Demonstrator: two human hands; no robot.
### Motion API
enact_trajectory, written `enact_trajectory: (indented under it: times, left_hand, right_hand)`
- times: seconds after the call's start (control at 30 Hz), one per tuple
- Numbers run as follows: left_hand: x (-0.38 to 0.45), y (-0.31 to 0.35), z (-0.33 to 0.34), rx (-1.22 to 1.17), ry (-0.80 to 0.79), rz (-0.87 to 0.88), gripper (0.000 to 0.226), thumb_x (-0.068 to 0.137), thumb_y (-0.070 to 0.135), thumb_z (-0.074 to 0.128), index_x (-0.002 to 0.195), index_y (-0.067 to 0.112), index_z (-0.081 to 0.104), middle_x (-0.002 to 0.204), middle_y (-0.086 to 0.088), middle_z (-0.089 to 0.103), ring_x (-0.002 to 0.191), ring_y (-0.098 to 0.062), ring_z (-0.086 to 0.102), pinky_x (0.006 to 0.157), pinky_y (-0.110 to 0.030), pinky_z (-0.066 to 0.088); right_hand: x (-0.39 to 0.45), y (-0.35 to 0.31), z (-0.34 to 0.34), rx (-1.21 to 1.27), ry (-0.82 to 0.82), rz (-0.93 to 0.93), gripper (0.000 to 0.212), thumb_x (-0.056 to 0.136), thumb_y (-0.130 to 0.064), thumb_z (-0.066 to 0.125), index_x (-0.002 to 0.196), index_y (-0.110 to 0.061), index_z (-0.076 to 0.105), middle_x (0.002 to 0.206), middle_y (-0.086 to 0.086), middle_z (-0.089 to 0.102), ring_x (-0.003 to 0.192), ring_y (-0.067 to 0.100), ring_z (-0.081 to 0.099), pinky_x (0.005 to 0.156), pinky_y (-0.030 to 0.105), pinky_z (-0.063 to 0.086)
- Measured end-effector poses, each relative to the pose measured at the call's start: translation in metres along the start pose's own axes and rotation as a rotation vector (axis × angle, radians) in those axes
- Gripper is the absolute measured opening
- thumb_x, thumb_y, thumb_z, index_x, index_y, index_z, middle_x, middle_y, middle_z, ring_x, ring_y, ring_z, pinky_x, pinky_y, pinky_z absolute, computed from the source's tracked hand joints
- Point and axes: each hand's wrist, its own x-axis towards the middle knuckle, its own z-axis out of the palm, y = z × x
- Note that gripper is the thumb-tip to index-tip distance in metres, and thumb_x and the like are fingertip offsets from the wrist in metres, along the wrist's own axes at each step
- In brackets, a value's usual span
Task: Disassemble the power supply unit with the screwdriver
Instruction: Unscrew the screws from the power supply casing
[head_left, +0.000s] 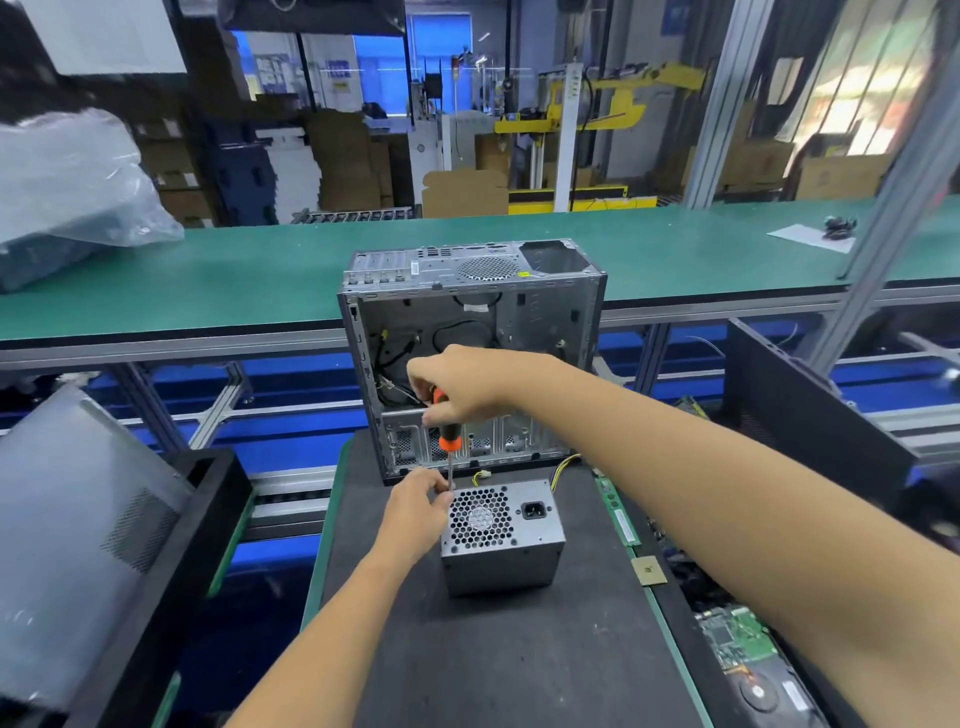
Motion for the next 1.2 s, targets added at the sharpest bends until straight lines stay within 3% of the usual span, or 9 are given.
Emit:
enact_trajectory:
  times: [0.2,0.3,0.37,0.57,0.73,0.9,0.97,1.07,1.2]
  left_hand:
    - [0.001,-0.001,0.002,-0.007,0.001,0.013,0.009,0.091,0.014,0.061,0.082,0.016,0.061,0.087,0.009,0.054,0.075,-0.006,0.051,0.072,-0.024,0.038]
    - [0.002,0.0,0.002,0.006,0.002,0.014,0.009,0.091,0.014,0.061,0.082,0.015,0.06,0.084,0.009,0.053,0.072,-0.004,0.05,0.066,-0.022,0.036]
    - [0.002,0.0,0.002,0.01,0.001,0.01,0.01,0.091,0.014,0.061,0.081,0.015,0.059,0.081,0.008,0.052,0.069,-0.005,0.049,0.06,-0.018,0.035]
    - [0.004,-0.002,0.004,0.013,-0.004,0.001,0.017,0.092,0.013,0.06,0.077,0.02,0.055,0.086,0.006,0.054,0.071,-0.004,0.05,0.061,-0.017,0.035]
    - [0.006,-0.004,0.004,-0.015,-0.008,0.004,0.016,0.091,0.012,0.061,0.078,0.02,0.055,0.094,0.005,0.059,0.077,-0.003,0.052,0.07,-0.022,0.038]
    - [0.006,-0.006,0.005,-0.013,-0.011,0.009,0.017,0.091,0.014,0.061,0.077,0.022,0.055,0.088,0.008,0.056,0.073,-0.005,0.051,0.063,-0.018,0.037]
    - [0.006,-0.005,0.005,-0.008,-0.013,0.006,0.016,0.091,0.014,0.061,0.077,0.021,0.056,0.087,0.009,0.055,0.073,-0.005,0.052,0.061,-0.015,0.036]
    - [0.006,-0.005,0.004,-0.005,-0.02,0.0,0.016,0.091,0.015,0.061,0.078,0.021,0.056,0.087,0.007,0.055,0.073,-0.005,0.051,0.064,-0.021,0.038]
    - [0.006,-0.003,0.003,-0.005,-0.023,0.016,0.029,0.091,0.011,0.061,0.07,0.026,0.048,0.089,0.01,0.055,0.073,-0.001,0.05,0.07,-0.022,0.035]
  right_hand:
    - [-0.001,-0.004,-0.004,0.183,-0.087,-0.029,0.028,0.077,0.0,0.062,0.101,-0.014,0.054,0.097,0.004,0.061,0.082,0.021,0.053,0.064,0.032,0.045]
    - [0.002,-0.005,-0.001,0.066,-0.026,0.072,0.02,0.088,-0.028,0.061,0.095,-0.011,0.054,0.085,0.004,0.059,0.074,0.022,0.056,0.061,0.032,0.045]
    - [0.007,-0.005,0.001,-0.106,0.013,0.178,0.038,0.099,-0.042,0.042,0.086,-0.008,0.053,0.075,0.007,0.054,0.065,0.023,0.053,0.056,0.033,0.039]
    - [0.007,0.002,-0.001,0.093,-0.028,0.032,0.014,0.096,-0.022,0.053,0.099,-0.009,0.047,0.075,0.002,0.057,0.066,0.025,0.06,0.058,0.034,0.045]
    - [0.004,-0.001,0.0,0.26,-0.044,-0.032,0.027,0.082,0.003,0.056,0.104,-0.011,0.048,0.084,-0.006,0.051,0.074,0.014,0.047,0.061,0.027,0.041]
    - [0.01,-0.009,0.005,0.008,0.069,0.145,0.03,0.099,-0.039,0.044,0.095,-0.01,0.047,0.079,0.004,0.05,0.067,0.02,0.046,0.052,0.031,0.03]
    - [0.013,-0.008,0.003,-0.133,0.039,0.194,0.035,0.104,-0.034,0.035,0.096,-0.005,0.051,0.083,0.011,0.054,0.062,0.021,0.046,0.049,0.031,0.029]
    - [0.015,-0.002,0.002,0.037,-0.042,0.118,0.017,0.1,-0.023,0.047,0.105,-0.006,0.047,0.083,0.011,0.062,0.061,0.022,0.055,0.053,0.031,0.038]
    - [0.006,-0.003,-0.003,0.268,-0.109,-0.002,0.03,0.087,-0.006,0.063,0.11,-0.013,0.046,0.099,0.008,0.058,0.077,0.018,0.051,0.068,0.034,0.044]
